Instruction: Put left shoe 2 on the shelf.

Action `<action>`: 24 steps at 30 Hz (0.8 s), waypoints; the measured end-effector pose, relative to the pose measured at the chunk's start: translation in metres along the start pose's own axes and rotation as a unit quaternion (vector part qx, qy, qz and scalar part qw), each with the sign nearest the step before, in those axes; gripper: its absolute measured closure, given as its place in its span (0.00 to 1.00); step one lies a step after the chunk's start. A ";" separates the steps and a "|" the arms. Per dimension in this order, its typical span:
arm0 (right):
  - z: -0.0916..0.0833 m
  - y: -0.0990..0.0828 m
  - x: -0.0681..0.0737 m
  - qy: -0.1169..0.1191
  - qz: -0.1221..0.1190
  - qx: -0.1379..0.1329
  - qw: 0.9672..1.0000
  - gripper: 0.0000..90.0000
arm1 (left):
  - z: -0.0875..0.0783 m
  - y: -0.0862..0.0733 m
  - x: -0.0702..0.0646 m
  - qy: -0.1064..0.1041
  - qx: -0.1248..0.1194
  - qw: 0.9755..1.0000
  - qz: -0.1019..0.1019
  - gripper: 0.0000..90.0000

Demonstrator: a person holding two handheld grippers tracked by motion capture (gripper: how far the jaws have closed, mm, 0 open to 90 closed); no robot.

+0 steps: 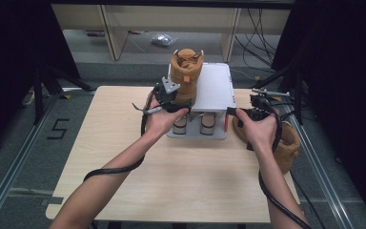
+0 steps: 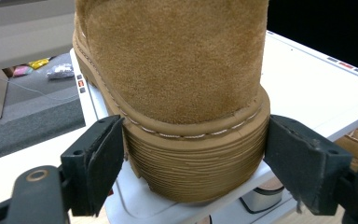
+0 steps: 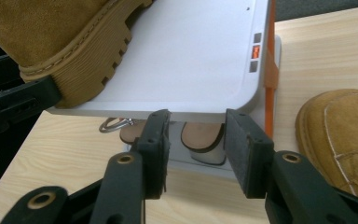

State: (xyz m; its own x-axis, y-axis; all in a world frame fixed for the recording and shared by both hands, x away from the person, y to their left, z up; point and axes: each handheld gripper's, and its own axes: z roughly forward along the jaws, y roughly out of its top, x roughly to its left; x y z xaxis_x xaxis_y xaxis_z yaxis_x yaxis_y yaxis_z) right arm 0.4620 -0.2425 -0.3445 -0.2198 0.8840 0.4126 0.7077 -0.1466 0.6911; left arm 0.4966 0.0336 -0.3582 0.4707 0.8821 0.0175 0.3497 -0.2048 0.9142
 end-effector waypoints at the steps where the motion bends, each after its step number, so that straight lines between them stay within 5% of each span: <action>1: -0.002 0.000 -0.003 -0.003 -0.013 -0.001 1.000 0.68 | 0.001 0.000 0.000 0.002 0.001 1.000 0.002 0.22; 3: -0.002 -0.001 -0.002 0.000 0.003 0.000 1.000 0.68 | 0.003 0.001 0.000 0.004 0.000 1.000 0.001 0.22; 6: -0.002 -0.001 -0.005 -0.008 -0.016 -0.002 1.000 0.68 | 0.005 0.002 0.001 0.005 0.000 1.000 -0.001 0.22; 9: -0.004 -0.001 -0.005 -0.005 0.002 0.001 1.000 0.68 | 0.005 0.002 0.001 0.005 0.000 1.000 0.000 0.22; 13: -0.009 0.000 -0.011 -0.009 -0.008 -0.001 1.000 0.67 | 0.002 0.000 0.004 -0.006 -0.008 1.000 -0.008 0.25; 15: -0.013 0.002 -0.016 -0.017 -0.016 -0.003 1.000 0.66 | -0.005 0.000 0.007 -0.011 -0.017 1.000 -0.004 0.31; 17: -0.021 0.003 -0.020 -0.023 0.016 0.002 1.000 0.65 | -0.014 0.000 0.010 -0.019 -0.024 1.000 -0.003 0.31; 21: -0.036 0.006 -0.046 -0.048 -0.012 -0.008 0.999 0.64 | -0.033 -0.007 0.022 -0.024 -0.032 0.999 -0.001 0.37; 24: -0.048 0.007 -0.057 -0.068 0.024 0.000 0.997 0.64 | -0.045 -0.015 0.032 -0.028 -0.037 0.999 -0.001 0.44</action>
State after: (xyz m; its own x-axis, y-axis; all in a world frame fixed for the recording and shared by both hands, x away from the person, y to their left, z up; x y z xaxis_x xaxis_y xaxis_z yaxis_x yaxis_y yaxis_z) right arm 0.4468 -0.3149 -0.3346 -0.0931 0.9279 0.3610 0.7152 -0.1899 0.6727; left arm 0.4706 0.0841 -0.3530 0.5160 0.8566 -0.0045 0.2907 -0.1702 0.9416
